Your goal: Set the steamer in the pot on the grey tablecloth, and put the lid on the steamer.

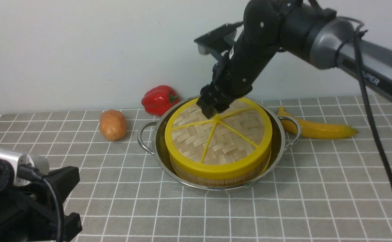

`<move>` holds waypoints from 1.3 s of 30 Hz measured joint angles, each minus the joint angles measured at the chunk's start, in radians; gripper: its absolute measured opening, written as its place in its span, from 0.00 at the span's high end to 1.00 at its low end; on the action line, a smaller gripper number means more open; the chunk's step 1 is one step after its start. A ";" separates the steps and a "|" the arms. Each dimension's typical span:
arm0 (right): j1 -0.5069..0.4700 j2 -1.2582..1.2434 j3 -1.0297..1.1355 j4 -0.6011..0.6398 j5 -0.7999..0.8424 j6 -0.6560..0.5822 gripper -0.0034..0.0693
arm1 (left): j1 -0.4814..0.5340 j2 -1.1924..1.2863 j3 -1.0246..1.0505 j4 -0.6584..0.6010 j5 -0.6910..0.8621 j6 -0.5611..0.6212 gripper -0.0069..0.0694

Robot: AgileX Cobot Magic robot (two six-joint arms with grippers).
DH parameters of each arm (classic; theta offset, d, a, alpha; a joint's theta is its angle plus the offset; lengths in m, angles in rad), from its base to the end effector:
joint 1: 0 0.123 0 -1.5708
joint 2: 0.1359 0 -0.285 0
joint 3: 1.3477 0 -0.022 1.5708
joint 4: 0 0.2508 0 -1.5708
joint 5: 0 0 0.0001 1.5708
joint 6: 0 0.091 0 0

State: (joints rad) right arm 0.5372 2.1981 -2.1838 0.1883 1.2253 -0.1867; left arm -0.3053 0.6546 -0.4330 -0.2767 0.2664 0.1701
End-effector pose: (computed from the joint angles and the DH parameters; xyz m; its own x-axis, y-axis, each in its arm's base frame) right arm 0.4062 0.2606 0.2875 -0.7082 -0.5615 -0.4280 -0.6573 0.7457 0.1091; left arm 0.1267 -0.0468 0.2791 -0.3972 0.0236 -0.9174 0.3262 0.9380 -0.1171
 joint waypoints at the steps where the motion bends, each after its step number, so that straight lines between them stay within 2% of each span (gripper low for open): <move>1: 0.000 -0.012 -0.020 -0.004 0.001 0.007 0.34 | 0.000 0.000 0.000 0.000 0.000 0.000 0.90; 5: 0.000 -0.108 -0.046 -0.049 0.001 0.053 0.35 | 0.000 0.000 0.000 0.011 -0.002 0.000 0.89; 11: 0.000 -0.286 -0.033 -0.170 0.002 0.140 0.51 | 0.000 0.000 0.000 0.074 -0.003 0.000 0.89; 13: 0.000 -0.392 0.018 -0.188 0.002 0.153 0.62 | 0.000 0.000 0.000 0.106 -0.004 0.000 0.89; 14: 0.000 -0.414 0.031 -0.194 0.000 0.153 0.64 | 0.000 0.000 0.000 0.113 -0.004 0.000 0.89; 17: 0.000 -0.637 0.208 -0.198 -0.001 0.153 0.82 | 0.000 0.000 0.000 0.132 -0.012 0.000 0.89; 18: 0.000 -0.651 0.221 -0.200 -0.002 0.153 0.83 | 0.000 0.000 0.000 0.132 -0.013 0.000 0.89; 20: 0.000 -0.820 0.412 -0.205 -0.009 0.153 0.95 | 0.000 0.000 0.000 0.130 -0.040 0.000 0.89; 23: 0.000 -0.949 0.596 -0.206 -0.073 0.153 0.97 | 0.000 0.000 0.000 0.120 -0.067 0.000 0.89; 25: 0.000 -1.119 0.875 -0.203 -0.260 0.157 0.97 | 0.000 0.000 0.000 0.111 -0.086 0.000 0.88; 27: 0.000 -1.174 0.972 -0.202 -0.339 0.163 0.97 | 0.000 0.000 0.000 0.109 -0.087 0.000 0.88; 28: 0.000 -1.266 1.133 -0.202 -0.479 0.173 0.97 | 0.000 0.000 0.000 0.109 -0.091 0.000 0.88; 29: 0.000 -1.274 1.166 -0.202 -0.494 0.173 0.97 | 0.000 0.000 0.000 0.109 -0.093 0.000 0.88; 32: 0.000 -1.363 1.397 -0.202 -0.681 0.187 0.97 | 0.000 0.000 0.000 0.108 -0.105 0.000 0.88; 36: 0.000 -1.387 1.549 -0.202 -0.777 0.187 0.97 | 0.000 0.000 0.000 0.106 -0.106 0.000 0.88; 39: 0.000 -1.387 1.582 -0.202 -0.816 0.187 0.97 | 0.000 0.000 0.000 0.104 -0.096 -0.001 0.87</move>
State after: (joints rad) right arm 0.5372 0.8113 -0.6017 -0.0134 0.4090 0.0000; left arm -0.3053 0.6546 -0.4330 -0.1726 0.1701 0.1693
